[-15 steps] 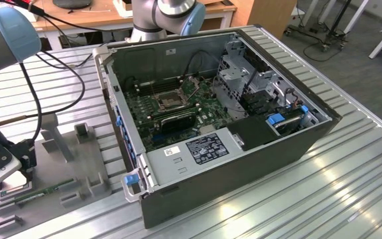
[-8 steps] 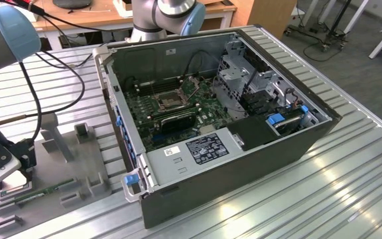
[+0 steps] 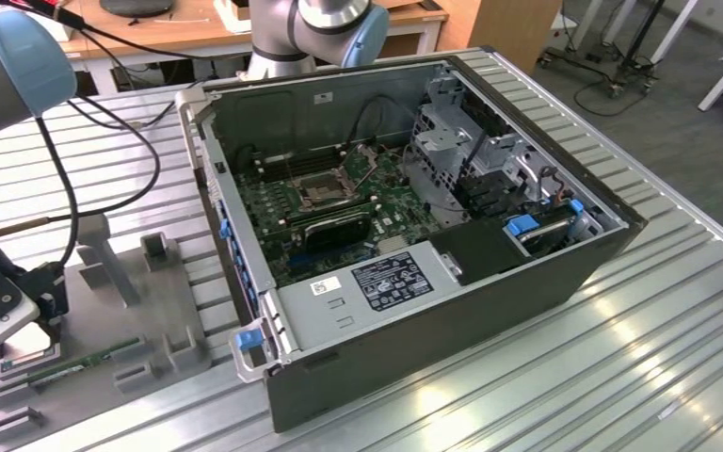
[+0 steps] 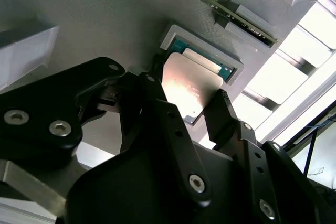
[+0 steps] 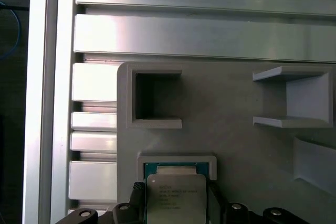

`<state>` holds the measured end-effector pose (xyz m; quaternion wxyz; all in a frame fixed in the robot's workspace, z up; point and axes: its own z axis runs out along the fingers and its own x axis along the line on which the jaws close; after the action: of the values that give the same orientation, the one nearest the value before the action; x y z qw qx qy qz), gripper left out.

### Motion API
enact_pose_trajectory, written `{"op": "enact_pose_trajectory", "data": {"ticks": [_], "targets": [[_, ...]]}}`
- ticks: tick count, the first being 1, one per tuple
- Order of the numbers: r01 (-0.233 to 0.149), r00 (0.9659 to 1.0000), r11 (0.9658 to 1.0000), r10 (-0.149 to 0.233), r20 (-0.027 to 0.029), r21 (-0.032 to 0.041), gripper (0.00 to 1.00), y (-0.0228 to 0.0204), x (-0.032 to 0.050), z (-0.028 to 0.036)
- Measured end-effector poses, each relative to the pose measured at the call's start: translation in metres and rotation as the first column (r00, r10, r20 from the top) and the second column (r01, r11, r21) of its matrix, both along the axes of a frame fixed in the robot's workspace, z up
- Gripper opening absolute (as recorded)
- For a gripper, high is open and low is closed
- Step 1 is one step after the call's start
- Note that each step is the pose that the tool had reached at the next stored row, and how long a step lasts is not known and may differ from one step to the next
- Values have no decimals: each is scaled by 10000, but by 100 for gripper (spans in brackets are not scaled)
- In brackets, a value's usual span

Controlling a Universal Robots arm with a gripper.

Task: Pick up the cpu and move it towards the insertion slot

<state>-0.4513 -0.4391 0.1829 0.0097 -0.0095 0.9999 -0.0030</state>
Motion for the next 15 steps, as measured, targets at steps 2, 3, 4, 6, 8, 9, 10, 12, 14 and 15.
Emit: {"op": "enact_pose_trajectory", "data": {"ticks": [2, 3, 4, 6, 8, 9, 10, 12, 14, 15], "targets": [[1, 10000, 10000, -1, 0, 0, 58, 0, 0, 0], [1, 10000, 10000, -1, -1, -1, 56, 0, -1, 0], [1, 10000, 10000, -1, -1, -1, 54, 0, -1, 0], [1, 10000, 10000, -1, 0, 0, 54, 0, -1, 0], [0, 10000, 10000, 0, 0, -1, 54, 0, -1, 0], [1, 10000, 10000, -1, 0, 0, 54, 0, -1, 0], [2, 10000, 10000, -2, 0, 0, 54, 1, -2, 0], [2, 10000, 10000, -2, 0, 0, 54, 1, -2, 0], [1, 10000, 10000, -1, 0, 0, 54, 0, -2, -1], [1, 10000, 10000, -1, 0, 0, 54, 0, -2, 0]]}}
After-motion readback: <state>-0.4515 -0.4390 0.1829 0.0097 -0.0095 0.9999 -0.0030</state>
